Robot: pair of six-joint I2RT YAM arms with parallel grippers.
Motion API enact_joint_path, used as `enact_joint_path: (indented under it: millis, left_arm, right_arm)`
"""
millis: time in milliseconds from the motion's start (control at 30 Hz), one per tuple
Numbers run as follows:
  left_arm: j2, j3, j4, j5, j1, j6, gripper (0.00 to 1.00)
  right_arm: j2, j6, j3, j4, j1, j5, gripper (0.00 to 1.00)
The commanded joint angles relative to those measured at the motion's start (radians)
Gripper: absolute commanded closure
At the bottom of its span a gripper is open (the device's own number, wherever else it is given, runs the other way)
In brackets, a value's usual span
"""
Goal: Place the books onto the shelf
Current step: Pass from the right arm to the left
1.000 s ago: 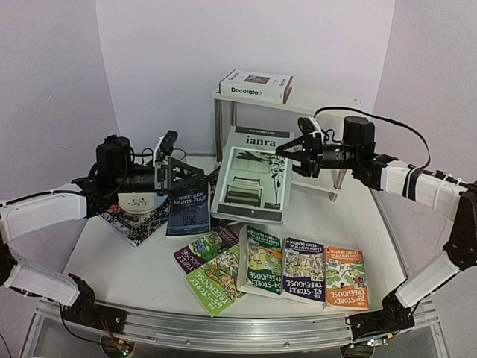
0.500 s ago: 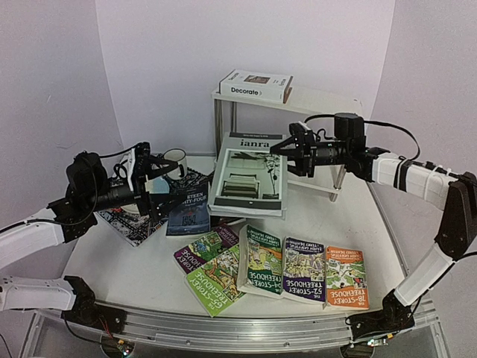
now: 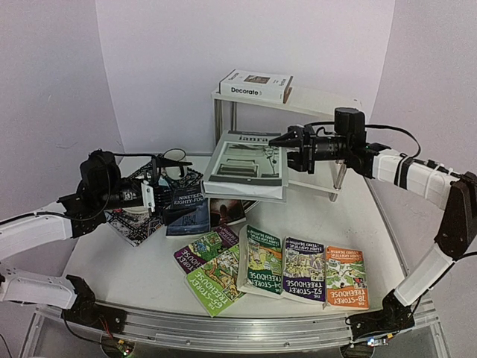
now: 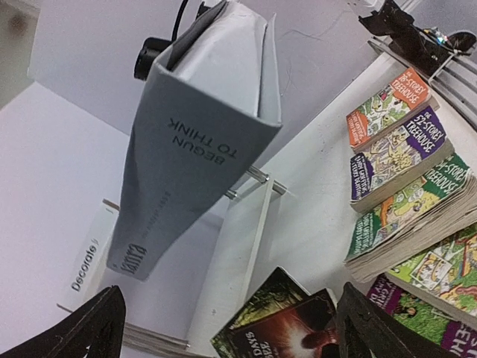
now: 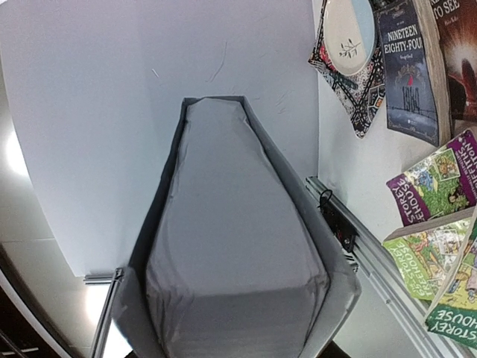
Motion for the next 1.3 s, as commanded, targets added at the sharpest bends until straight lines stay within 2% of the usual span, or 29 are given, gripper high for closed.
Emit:
enact_joint_path:
  millis: [0, 233, 333, 700, 1267]
  left_arm:
    - [0.030, 0.103, 0.042, 0.076, -0.018, 0.159, 0.00]
    - [0.089, 0.181, 0.044, 0.167, -0.033, 0.193, 0.01]
    - [0.103, 0.202, 0.044, 0.179, -0.036, 0.206, 0.06]
    - [0.085, 0.222, 0.044, 0.233, -0.052, 0.226, 0.10]
    - [0.033, 0.233, 0.044, 0.358, -0.073, 0.207, 0.17]
  right_arm:
    - [-0.029, 0.089, 0.013, 0.072, 0.028, -0.056, 0.65]
    - [-0.042, 0.099, 0.012, 0.078, 0.064, -0.056, 0.66]
    - [-0.045, 0.104, 0.016, 0.084, 0.075, -0.054, 0.66]
    - [-0.047, 0.166, -0.013, 0.128, 0.117, -0.010, 0.67]
    - [-0.024, 0.291, -0.057, 0.291, 0.132, 0.011, 0.69]
